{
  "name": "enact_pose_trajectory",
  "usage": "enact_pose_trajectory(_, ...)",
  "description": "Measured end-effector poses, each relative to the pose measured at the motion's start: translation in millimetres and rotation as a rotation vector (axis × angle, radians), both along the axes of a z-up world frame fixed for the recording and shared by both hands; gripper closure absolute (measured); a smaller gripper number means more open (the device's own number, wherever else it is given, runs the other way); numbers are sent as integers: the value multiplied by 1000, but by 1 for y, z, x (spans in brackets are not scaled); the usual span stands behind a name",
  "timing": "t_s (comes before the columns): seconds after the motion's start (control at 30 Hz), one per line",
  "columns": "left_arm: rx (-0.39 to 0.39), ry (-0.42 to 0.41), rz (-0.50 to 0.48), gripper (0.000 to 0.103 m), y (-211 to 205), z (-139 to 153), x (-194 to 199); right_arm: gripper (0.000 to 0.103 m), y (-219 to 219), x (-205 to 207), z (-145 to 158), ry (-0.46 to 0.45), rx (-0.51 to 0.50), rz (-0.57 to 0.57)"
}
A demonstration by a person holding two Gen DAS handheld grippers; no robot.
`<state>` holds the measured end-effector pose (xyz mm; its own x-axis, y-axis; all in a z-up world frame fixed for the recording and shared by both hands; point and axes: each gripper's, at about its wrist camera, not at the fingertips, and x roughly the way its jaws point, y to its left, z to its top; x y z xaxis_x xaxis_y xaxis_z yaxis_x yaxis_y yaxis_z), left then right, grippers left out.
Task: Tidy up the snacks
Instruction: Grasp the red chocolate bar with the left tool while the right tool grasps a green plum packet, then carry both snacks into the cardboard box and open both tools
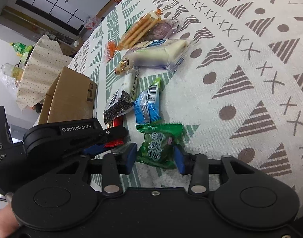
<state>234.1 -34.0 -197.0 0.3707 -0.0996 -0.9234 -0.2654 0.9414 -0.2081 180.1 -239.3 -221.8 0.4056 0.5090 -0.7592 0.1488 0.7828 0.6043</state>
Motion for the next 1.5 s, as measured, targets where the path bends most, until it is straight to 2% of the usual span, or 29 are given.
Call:
enact_pose_trajectory(0.2,-23,-14,-16,80,2,11,-4,75,1,-7,10,-30,-14,25)
enact_pose_trajectory(0.4,-68,-82,-51,80,7,29,-17,75,-6,-13,16,-23,16,-10)
enact_pose_trajectory(0.57,-143,-107,-21,80,16,42,-23,75,-10,-18,32,-66,4,-35)
enact_pose_trajectory(0.77,-206,-196,-20,81,22,68,-28,75,-10,-17,53,-111,-21,-66)
enact_pose_trajectory(0.97,-226,-256,-18,81,34,85,-30,75,1,-9,77,-173,-56,-67)
enact_pose_trajectory(1.2,-213,-339,33,81,67,108,-31,75,19,5,99,-219,-66,-56)
enact_pose_trajectory(1.5,-242,-372,154,81,107,118,-29,75,57,22,117,-262,-64,-3)
